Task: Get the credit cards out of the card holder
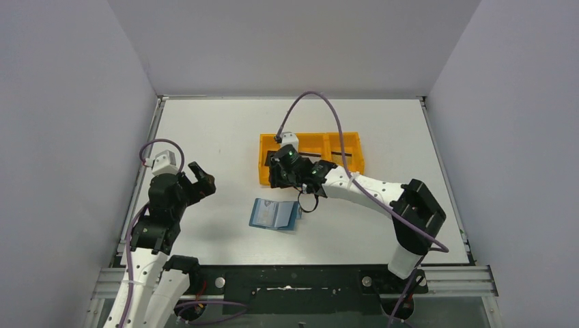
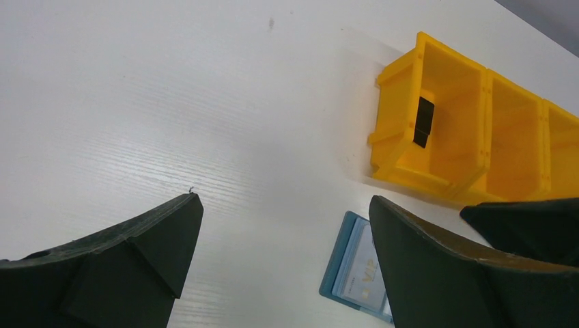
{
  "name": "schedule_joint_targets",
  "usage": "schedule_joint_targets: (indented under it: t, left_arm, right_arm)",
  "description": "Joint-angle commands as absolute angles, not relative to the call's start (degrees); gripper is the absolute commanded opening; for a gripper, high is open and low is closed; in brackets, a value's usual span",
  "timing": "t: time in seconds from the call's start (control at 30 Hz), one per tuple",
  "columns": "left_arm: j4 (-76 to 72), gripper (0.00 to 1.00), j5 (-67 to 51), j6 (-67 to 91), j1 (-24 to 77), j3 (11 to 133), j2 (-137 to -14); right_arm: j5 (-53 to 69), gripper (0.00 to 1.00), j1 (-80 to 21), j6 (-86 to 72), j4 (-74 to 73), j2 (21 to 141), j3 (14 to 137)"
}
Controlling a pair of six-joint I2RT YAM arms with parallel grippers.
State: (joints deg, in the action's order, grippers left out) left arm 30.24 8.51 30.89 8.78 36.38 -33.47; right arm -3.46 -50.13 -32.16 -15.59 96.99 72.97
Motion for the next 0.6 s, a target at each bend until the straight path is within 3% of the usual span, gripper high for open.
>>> schedule_joint_targets:
  t: [0.0, 0.57]
  left_arm:
    - [28.04, 0.96, 8.16, 31.20, 8.31, 37.92, -33.27]
    - [27.80, 0.96, 8.97, 32.43, 8.35, 37.88, -32.07]
  right_arm:
    - [-15.95, 0.38, -56.91, -45.32, -15.86, 95.49, 70.44]
    - [-21.48, 0.41, -64.60, -54.87, -27.40, 107.02, 76.74]
